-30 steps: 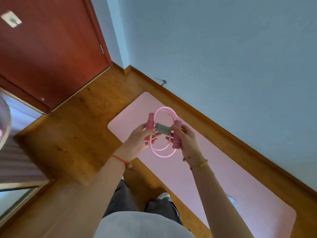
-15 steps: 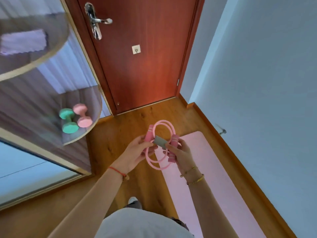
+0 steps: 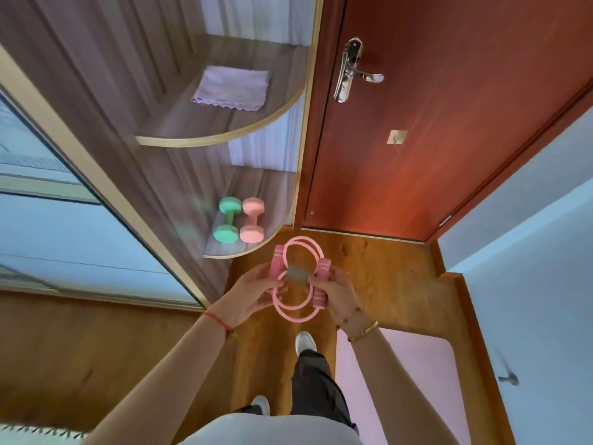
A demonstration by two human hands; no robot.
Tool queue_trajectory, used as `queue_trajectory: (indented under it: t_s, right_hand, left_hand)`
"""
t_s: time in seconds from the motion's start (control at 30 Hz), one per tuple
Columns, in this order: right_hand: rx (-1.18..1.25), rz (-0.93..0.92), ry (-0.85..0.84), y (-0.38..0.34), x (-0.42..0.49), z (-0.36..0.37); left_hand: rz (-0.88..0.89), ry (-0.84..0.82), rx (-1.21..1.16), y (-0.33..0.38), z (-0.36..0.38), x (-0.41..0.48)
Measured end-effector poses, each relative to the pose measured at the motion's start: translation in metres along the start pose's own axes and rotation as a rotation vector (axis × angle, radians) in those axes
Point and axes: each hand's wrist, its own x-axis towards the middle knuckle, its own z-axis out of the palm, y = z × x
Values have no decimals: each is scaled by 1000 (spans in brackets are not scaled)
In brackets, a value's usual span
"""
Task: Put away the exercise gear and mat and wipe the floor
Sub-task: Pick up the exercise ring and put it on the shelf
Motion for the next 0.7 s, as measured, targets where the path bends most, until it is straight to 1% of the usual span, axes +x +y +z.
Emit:
queue_trajectory:
  t_s: [0.13,0.3,0.4,0.5,0.57,0.67,0.7]
  right_hand:
    - [-84,4,-83,-30,66,11]
    - [-224,8,-143,-61,144,16]
    - [-242,37,-179,-74,190,19]
    - [-211,71,-220,-87,235,22]
    - [-171,113,-217,-91,269,24]
    - [-101,174,-195,-89,323,26]
    - [-67,189,-180,-87,338,27]
  left_hand:
    - [46,78,-102,22,-12,29]
    - [89,246,-249,42,-17,80]
    - [106,327,-250,53,-20,118]
    - [121,356,-260,62,-29,160]
    - [133,364,-210,69,-34,188]
    - [172,372,-65,80,-42,228]
    - [184,379,-59,82,-46,243]
